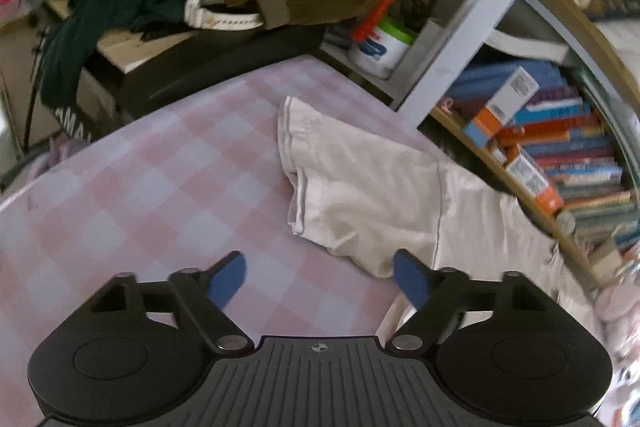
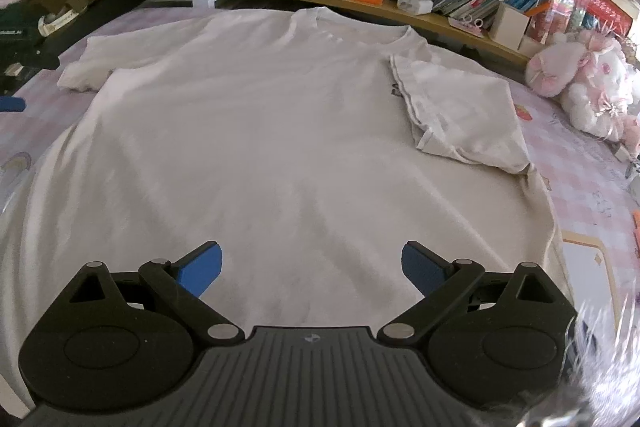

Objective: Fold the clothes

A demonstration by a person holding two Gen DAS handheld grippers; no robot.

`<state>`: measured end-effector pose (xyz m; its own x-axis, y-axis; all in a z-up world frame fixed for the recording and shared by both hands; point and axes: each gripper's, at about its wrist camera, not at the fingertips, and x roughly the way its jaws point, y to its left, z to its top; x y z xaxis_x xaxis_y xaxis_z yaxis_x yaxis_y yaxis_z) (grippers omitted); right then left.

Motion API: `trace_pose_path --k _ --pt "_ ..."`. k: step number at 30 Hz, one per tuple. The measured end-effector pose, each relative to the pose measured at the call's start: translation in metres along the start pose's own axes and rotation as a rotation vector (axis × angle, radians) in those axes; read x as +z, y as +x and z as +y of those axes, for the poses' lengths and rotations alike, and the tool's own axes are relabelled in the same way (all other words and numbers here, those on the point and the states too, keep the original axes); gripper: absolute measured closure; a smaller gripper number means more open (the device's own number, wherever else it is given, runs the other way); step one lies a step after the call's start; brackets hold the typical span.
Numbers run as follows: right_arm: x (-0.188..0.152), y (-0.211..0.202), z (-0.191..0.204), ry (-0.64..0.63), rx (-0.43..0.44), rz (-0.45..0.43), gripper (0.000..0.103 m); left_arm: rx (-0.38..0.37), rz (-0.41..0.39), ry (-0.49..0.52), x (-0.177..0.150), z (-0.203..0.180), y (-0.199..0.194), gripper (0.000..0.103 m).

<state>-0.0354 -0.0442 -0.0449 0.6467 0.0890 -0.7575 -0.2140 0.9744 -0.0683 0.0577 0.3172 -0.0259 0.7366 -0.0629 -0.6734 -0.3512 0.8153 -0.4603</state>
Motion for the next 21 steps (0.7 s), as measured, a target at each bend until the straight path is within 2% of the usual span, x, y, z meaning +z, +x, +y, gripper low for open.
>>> trace_pose_path --k 2,5,8,16,19,21 --pt "0.001 0.0 0.002 -0.006 -0.001 0.0 0.006 -0.011 0.012 -0.076 0.001 0.008 0.006 0.059" --pt "0.002 -0.001 0.002 -0.015 -0.005 -0.005 0.006 -0.031 0.009 -0.172 0.005 0.017 0.017 0.06" --pt "0.001 -0.003 0.001 -0.018 -0.013 -0.003 0.006 -0.057 0.007 -0.216 0.013 0.019 0.033 0.06" --pt "-0.002 -0.005 -0.009 0.003 -0.051 0.013 0.006 -0.007 -0.026 -0.157 0.036 0.005 0.068 0.06" --pt "-0.002 -0.005 -0.013 0.016 -0.063 0.018 0.006 0.005 -0.037 -0.143 0.037 0.002 0.072 0.067" --pt "-0.002 -0.005 -0.016 0.026 -0.068 0.019 0.006 0.035 -0.043 -0.128 0.037 -0.001 0.073 0.078"
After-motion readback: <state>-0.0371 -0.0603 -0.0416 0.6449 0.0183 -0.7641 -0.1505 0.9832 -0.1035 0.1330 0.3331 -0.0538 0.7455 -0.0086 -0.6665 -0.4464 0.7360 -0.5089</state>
